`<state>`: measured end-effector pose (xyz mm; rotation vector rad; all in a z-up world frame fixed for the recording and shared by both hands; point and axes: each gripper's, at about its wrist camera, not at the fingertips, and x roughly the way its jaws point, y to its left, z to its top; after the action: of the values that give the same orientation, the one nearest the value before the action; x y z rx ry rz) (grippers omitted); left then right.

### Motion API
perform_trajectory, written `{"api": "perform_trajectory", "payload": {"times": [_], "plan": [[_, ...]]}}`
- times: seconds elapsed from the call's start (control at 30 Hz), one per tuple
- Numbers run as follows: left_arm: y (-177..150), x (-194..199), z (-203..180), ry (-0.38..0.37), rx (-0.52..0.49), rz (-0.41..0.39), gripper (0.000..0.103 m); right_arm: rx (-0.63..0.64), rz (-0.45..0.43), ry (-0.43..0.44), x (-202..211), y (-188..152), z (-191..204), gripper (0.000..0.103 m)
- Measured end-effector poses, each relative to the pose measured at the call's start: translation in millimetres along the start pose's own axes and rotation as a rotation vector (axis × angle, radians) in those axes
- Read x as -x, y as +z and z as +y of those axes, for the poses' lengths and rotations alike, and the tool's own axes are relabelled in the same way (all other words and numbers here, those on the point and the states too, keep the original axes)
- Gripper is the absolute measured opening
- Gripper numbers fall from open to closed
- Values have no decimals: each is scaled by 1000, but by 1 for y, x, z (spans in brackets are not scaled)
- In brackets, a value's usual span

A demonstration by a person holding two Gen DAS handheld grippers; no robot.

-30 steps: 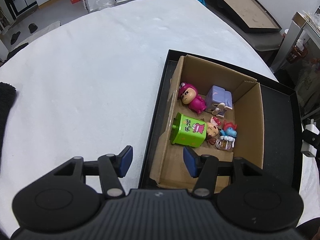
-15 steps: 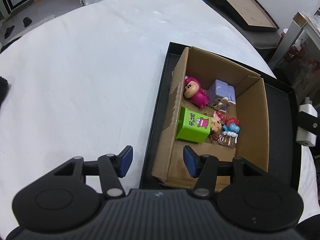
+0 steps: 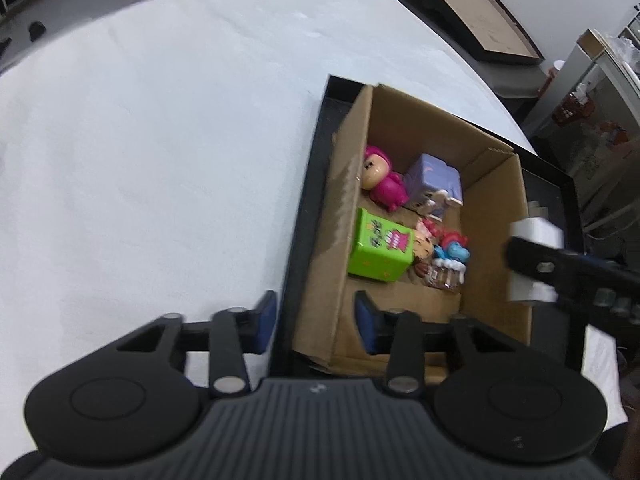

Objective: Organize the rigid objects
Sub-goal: 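Lift the charger plug with the right gripper and carry it over the box, then lower the charger plug into the box and open the right gripper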

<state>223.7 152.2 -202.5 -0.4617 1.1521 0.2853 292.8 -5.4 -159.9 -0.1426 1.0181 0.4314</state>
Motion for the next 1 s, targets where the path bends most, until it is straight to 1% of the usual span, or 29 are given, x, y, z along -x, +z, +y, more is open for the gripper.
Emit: {"api": "perform_trajectory", "payload": {"times": [0.03,0.07,0.1,0.3,0.57,0.73,1.0], "plan": [[0,-1,0,-17,3,3,20,-1,16,6,-4,-1,2,38],[-1,-1,0,-23,-2,5,13,-6,38,13,-11,-1,2,38],[-1,-2,-1,-20,-10,6,12,-12,58,17,-15,-1,3,38],[1,-4,2,-43,-9,19,12,-41,148,46,-41,-5,4,38],[4,-3,6,-71,1,36,13,-19,211,54,-65,-9,13,38],[6,-4,9,-75,10,46,13,-18,220,78,-75,-9,15,38],[5,-3,10,-77,20,45,13,27,218,63,-86,-9,24,37]]}}
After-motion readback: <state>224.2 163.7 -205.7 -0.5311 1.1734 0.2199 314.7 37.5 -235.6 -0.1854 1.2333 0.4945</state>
